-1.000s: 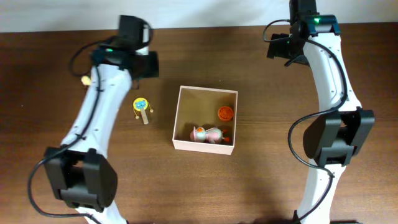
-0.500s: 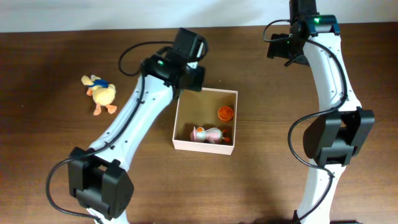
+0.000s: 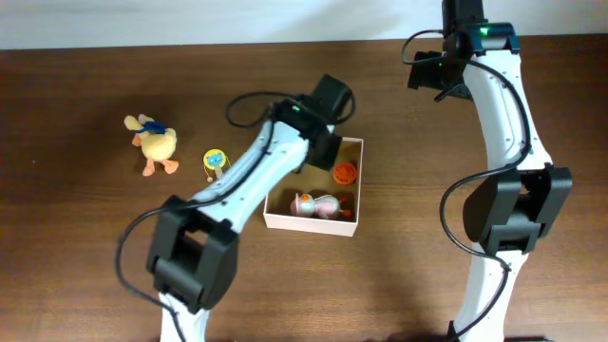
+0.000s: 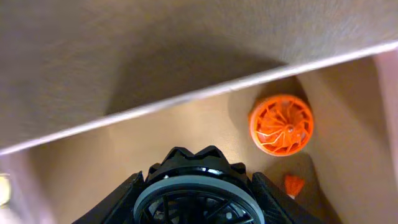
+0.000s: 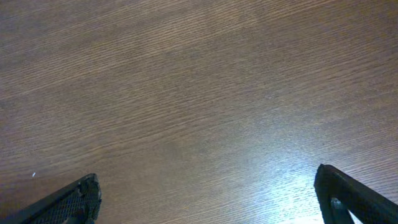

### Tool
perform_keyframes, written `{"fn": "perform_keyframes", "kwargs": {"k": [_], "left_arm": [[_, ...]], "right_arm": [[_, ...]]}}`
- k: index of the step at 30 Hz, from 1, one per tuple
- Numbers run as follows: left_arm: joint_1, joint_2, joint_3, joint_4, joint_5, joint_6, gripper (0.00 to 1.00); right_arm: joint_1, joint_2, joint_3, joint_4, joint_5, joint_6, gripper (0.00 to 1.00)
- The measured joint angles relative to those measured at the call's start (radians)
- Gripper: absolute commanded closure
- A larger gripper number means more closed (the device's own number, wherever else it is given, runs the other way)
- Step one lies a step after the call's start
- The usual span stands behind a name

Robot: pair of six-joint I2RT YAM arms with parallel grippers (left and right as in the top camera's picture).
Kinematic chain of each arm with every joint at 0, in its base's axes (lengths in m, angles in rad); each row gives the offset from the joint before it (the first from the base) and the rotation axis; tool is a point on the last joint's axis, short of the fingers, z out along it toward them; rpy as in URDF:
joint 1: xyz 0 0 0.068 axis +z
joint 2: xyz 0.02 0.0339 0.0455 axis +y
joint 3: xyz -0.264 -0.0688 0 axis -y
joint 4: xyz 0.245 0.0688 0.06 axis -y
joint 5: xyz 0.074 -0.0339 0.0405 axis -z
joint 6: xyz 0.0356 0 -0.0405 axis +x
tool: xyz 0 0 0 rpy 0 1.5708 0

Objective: Pack container
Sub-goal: 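Lift the black ball and carry it right over the box, then lower the black ball into the box and open the left gripper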

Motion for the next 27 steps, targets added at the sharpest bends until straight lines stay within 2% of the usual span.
{"fn": "perform_keyframes", "kwargs": {"k": [11, 19, 26, 27], "left_arm": [[-0.017, 0.110, -0.002, 0.018, -0.004, 0.000, 0.62], [-0.017, 0.123, -0.003, 0.079, -0.004, 0.000, 0.60], [-0.017, 0.123, -0.003, 0.082, -0.005, 0.004, 0.21], [-0.017, 0.123, -0.003, 0.082, -0.006, 0.010, 0.19]], "right_arm": [[0.000, 0.000, 0.000, 0.000, 0.000, 0.000, 0.01], [0.000, 0.000, 0.000, 0.000, 0.000, 0.000, 0.01], [0.000, 0.000, 0.000, 0.000, 0.000, 0.000, 0.01], [0.000, 0.000, 0.000, 0.000, 0.000, 0.000, 0.02]]}}
